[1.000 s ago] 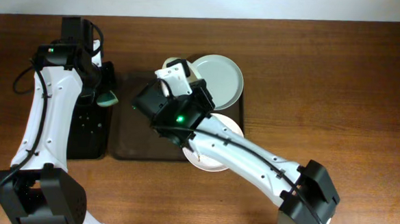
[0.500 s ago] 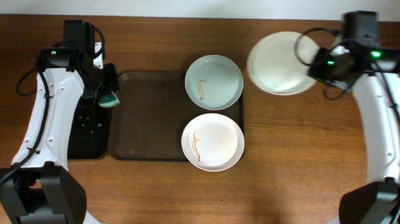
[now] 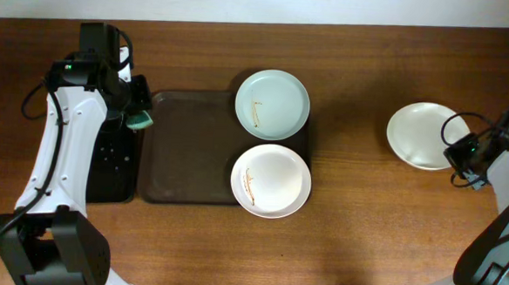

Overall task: Clean dirty plates on tray and stack at the side
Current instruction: 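Release the plate and move the right gripper to the bottom plate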

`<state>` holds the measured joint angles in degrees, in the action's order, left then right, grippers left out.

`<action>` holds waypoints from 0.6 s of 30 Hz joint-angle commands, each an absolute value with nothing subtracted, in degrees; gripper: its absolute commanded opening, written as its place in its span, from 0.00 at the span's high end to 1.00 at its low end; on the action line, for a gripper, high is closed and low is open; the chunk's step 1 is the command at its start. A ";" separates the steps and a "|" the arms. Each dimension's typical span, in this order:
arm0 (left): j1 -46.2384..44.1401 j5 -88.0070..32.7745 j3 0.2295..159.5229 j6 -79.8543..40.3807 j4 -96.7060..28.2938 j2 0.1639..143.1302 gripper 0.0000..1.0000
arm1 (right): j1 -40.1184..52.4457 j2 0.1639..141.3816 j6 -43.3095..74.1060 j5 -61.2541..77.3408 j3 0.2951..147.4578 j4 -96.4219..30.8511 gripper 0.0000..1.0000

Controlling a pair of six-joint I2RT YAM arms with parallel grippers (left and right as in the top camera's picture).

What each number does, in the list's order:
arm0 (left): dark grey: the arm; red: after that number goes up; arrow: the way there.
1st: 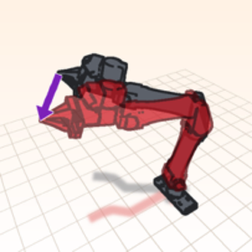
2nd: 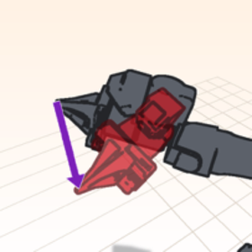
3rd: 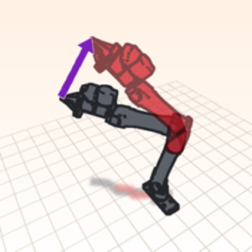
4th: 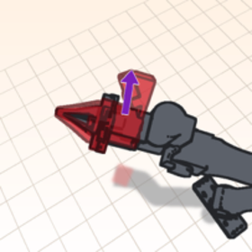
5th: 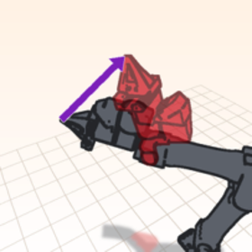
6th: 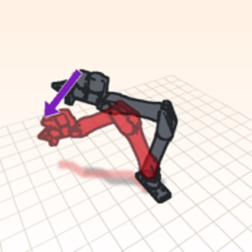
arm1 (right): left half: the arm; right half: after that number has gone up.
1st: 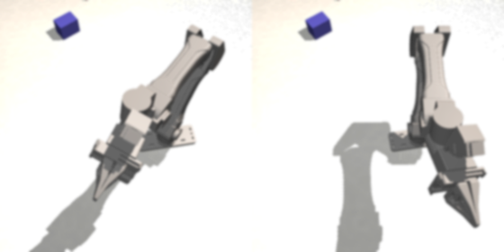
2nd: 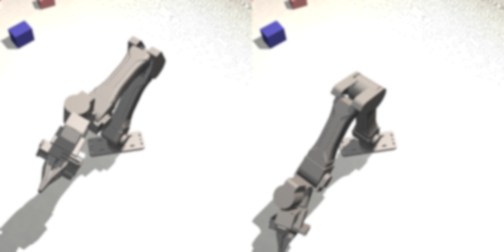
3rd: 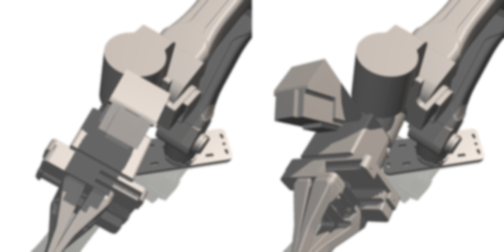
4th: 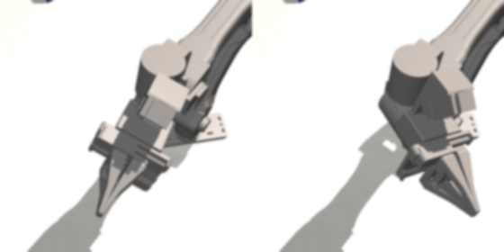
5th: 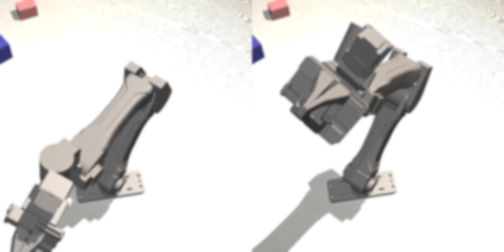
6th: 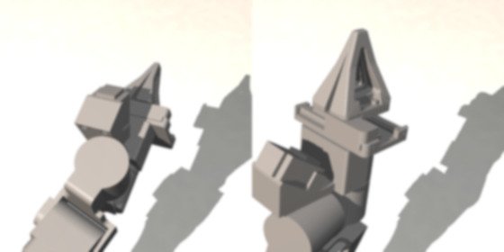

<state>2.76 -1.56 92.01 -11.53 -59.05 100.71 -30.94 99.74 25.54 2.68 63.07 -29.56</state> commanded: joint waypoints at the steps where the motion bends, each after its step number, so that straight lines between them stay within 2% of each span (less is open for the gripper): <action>1: 2.98 -2.22 91.79 -10.39 -59.00 100.33 0.99 | -30.79 101.78 26.02 2.55 61.06 -27.35 0.96; 2: 2.98 -2.22 91.79 -10.39 -59.00 100.33 0.99 | -30.79 102.06 26.00 2.11 61.01 -27.46 0.96; 3: 2.98 -2.22 91.79 -10.39 -59.00 100.33 0.99 | -30.79 102.10 26.00 2.13 61.01 -27.70 0.86; 4: 2.98 -2.24 91.79 -10.39 -59.00 100.33 0.99 | -30.76 102.10 26.00 2.46 61.06 -28.38 0.58; 5: 2.98 -2.28 91.79 -10.39 -59.00 100.33 0.99 | -30.76 101.82 25.98 3.66 61.14 -29.41 0.53; 7: 1.56 -2.44 91.79 -10.37 -58.87 100.33 0.99 | -30.63 99.42 21.65 10.17 64.03 -34.83 0.51; 10: -2.20 -2.39 91.81 -5.02 -57.14 100.33 0.99 | -26.63 93.38 18.20 17.45 74.02 -50.02 0.45; 16: -3.22 -2.39 91.79 -4.01 -57.36 100.33 0.99 | -5.93 92.90 18.46 20.23 75.16 -56.66 0.46; 18: -3.22 -2.39 91.79 -4.01 -57.47 100.33 1.00 | 2.42 94.17 21.56 14.63 75.11 -57.49 0.51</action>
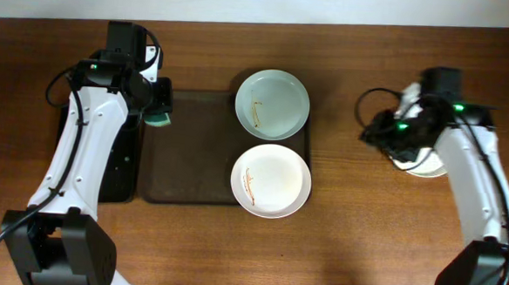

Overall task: Clean dirty plates on tray and stack at the side
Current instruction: 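Release the plate and move the right gripper to the bottom plate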

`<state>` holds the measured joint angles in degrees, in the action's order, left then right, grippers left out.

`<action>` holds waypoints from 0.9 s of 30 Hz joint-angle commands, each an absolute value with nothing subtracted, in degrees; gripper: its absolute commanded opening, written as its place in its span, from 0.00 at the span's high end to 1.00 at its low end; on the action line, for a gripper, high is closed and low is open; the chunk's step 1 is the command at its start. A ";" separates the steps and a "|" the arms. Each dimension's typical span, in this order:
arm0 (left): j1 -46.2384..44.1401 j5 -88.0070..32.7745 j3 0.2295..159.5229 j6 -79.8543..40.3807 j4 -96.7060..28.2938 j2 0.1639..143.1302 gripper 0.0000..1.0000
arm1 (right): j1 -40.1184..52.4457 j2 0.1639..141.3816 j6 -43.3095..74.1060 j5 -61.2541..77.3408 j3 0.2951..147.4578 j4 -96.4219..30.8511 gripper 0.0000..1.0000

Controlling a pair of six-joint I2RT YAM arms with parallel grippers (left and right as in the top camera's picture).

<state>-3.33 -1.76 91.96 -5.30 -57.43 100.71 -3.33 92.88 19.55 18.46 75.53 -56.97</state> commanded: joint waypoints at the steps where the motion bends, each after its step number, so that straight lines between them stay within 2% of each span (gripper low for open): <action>1: -3.22 -2.44 91.79 -4.01 -57.52 100.33 0.99 | 6.33 95.22 22.59 14.31 74.91 -57.87 0.52; 4: -3.22 -2.42 91.79 -4.01 -57.56 100.33 0.99 | 13.28 98.72 27.81 13.23 72.40 -57.34 0.56; 8: -3.22 -2.44 91.79 -4.01 -57.56 100.33 0.99 | 17.91 101.82 29.52 12.53 71.61 -55.68 0.60; 12: -3.22 -2.42 91.79 -4.01 -57.89 100.33 0.99 | 19.62 104.75 30.57 10.48 71.40 -55.77 0.61; 15: -3.22 -2.39 91.79 -4.01 -57.89 100.33 0.99 | 20.05 106.89 30.50 10.48 70.70 -55.29 0.70; 21: -3.22 -2.42 91.79 -4.01 -57.93 100.33 0.99 | 22.22 107.22 30.52 10.07 69.21 -54.17 0.71; 22: -3.22 -2.42 91.79 -4.01 -57.93 100.33 0.99 | 22.22 107.22 30.52 10.09 69.17 -54.15 0.78; 24: -3.22 -2.42 91.79 -4.01 -57.93 100.33 0.99 | 22.24 107.22 30.50 10.28 69.17 -54.00 0.81; 27: -3.22 -2.42 91.79 -4.01 -58.17 100.33 0.99 | 23.75 107.22 30.50 10.33 69.17 -53.69 0.93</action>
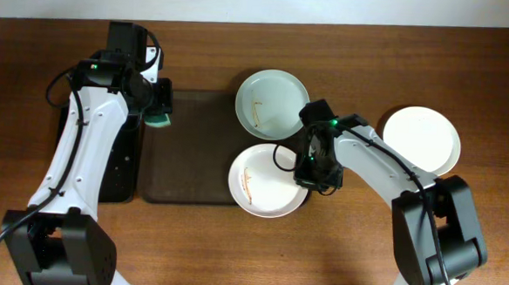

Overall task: Clean dirty plates on tray and stack at the side
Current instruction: 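Release the plate and move the right gripper to the bottom plate, then grip the bottom plate rim with the right gripper and pull it left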

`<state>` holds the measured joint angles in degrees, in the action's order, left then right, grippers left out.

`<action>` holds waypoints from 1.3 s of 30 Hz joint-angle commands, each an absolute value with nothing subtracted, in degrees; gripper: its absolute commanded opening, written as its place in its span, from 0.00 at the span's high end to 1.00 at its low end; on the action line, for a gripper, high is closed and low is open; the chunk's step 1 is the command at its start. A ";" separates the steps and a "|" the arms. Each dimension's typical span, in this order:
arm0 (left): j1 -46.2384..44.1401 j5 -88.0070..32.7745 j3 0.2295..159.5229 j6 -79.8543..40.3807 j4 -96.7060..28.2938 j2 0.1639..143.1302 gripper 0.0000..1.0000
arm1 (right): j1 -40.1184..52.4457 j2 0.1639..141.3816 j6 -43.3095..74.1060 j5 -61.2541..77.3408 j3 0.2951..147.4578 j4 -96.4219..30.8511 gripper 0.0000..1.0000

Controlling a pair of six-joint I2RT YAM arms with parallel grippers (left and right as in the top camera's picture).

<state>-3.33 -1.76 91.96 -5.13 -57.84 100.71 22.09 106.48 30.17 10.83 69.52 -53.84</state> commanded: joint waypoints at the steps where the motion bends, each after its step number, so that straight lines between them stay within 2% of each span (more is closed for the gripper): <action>1: -3.22 -2.42 91.79 -4.01 -58.19 100.33 0.99 | 24.05 107.22 30.50 10.55 69.17 -53.69 0.96; 5: -3.22 -2.44 91.79 -4.03 -58.19 100.33 0.99 | 24.49 107.22 30.52 16.71 69.17 -51.90 0.96; 8: -3.22 -2.44 91.79 -4.01 -58.41 100.33 0.99 | 27.29 107.22 32.23 21.87 69.17 -45.21 0.96; 14: -3.22 -2.44 91.79 -4.01 -58.61 100.33 0.99 | 36.47 107.22 37.17 17.04 69.17 -27.51 0.96; 15: -3.22 -2.44 91.79 -4.01 -58.59 100.33 0.99 | 37.15 107.22 37.17 16.43 69.25 -25.61 0.92; 18: -3.22 -2.42 91.79 -4.01 -58.59 100.33 0.99 | 36.58 107.20 36.80 15.99 69.82 -26.39 0.67; 25: -3.22 -2.44 91.79 -4.01 -58.57 100.33 0.99 | 35.62 107.44 30.20 11.25 70.08 -23.70 0.59; 32: -3.22 -2.44 91.79 -4.01 -58.57 100.33 0.99 | 35.62 112.53 23.99 23.86 71.00 -23.07 0.59; 36: -3.22 -2.44 91.79 -4.01 -58.59 100.33 0.99 | 35.62 114.32 24.93 25.50 71.05 -20.14 0.66; 39: -3.22 -2.44 91.79 -4.03 -58.54 100.33 0.99 | 35.68 114.85 29.76 23.05 71.05 -17.87 0.80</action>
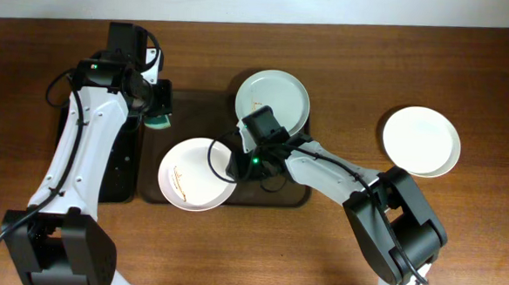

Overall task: Clean dirty plates on tray and stack at the side
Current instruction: 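Grip the bottom plate rim with the right gripper and pull it left, then scrub the held plate with the sponge in the left gripper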

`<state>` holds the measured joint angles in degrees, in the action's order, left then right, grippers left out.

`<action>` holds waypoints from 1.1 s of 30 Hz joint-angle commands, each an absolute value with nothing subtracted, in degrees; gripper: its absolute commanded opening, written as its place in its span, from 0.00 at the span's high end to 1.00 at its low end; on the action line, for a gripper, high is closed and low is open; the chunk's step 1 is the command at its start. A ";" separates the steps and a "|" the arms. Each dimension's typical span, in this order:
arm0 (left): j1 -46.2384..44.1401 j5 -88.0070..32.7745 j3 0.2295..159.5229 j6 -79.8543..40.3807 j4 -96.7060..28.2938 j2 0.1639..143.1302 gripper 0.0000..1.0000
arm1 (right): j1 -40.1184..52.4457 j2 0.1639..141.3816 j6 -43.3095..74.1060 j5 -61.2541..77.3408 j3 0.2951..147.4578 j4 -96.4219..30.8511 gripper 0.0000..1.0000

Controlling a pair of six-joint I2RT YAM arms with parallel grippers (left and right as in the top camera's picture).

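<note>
A white plate with an orange streak lies on the brown tray, overhanging its front left edge. My right gripper is at the plate's right rim and appears shut on it. A pale green plate, also streaked, rests on the tray's far right corner. Over the tray's far left edge, my left gripper is shut on a green sponge. A clean white plate sits on the table at the right.
A black pad lies left of the tray, under the left arm. The right arm stretches across the tray's right half, just in front of the green plate. Bare wooden table surrounds the tray.
The right gripper has moved left across the tray, and the streaked white plate has gone with it, from the tray's front right to its front left. The left arm and sponge have not moved.
At first the left gripper held the sponge beside the tray, and the right gripper was by the clean plate at the far right. The left then stood at the tray's far left edge. The right reached the white dirty plate's rim, and now holds it at the front left.
</note>
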<state>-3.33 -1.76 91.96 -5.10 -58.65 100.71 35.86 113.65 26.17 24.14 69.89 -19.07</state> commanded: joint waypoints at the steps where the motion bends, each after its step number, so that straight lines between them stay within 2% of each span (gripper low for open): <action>1: -3.22 -2.44 91.79 -4.03 -58.54 100.33 0.99 | 35.68 115.00 30.59 22.17 71.05 -17.69 0.81; 7: -3.22 -2.44 91.79 -4.03 -58.54 100.33 0.99 | 36.38 119.00 35.68 18.37 71.07 -16.58 0.95; 13: -3.22 -2.44 91.79 -4.03 -58.54 100.33 0.99 | 36.38 118.98 43.31 6.35 73.49 -18.68 0.96; 18: -3.22 -2.85 91.79 -4.10 -59.16 100.33 0.99 | 36.88 118.65 43.62 5.30 80.14 -26.26 0.96; 19: -3.22 -3.20 91.79 -4.43 -59.22 100.33 0.99 | 36.97 118.65 43.59 5.32 81.10 -27.49 0.91; 21: -3.22 -4.14 91.79 -4.43 -59.20 100.33 0.99 | 37.17 118.65 41.95 5.78 84.33 -31.92 0.59; 24: -3.22 -4.16 91.79 -4.47 -59.20 100.33 0.99 | 36.99 118.65 35.97 6.20 89.01 -35.81 0.46; 27: -3.22 -4.32 91.50 -10.50 -59.79 100.38 0.99 | 36.45 119.61 32.99 7.25 89.03 -35.53 0.46; 30: -3.22 -4.32 88.23 -22.26 -60.03 100.38 0.99 | 36.36 123.09 32.56 7.29 89.03 -34.68 0.55; 32: -3.27 -5.23 86.17 -24.86 -59.83 100.38 0.99 | 36.36 124.18 31.70 7.92 89.03 -33.19 0.57; 33: -3.38 -5.50 85.82 -24.86 -59.77 100.38 0.99 | 36.36 124.18 31.70 7.92 89.06 -32.71 0.62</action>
<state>-3.33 -3.51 87.55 -19.86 -59.90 100.71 36.51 123.52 32.62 7.35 88.29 -33.58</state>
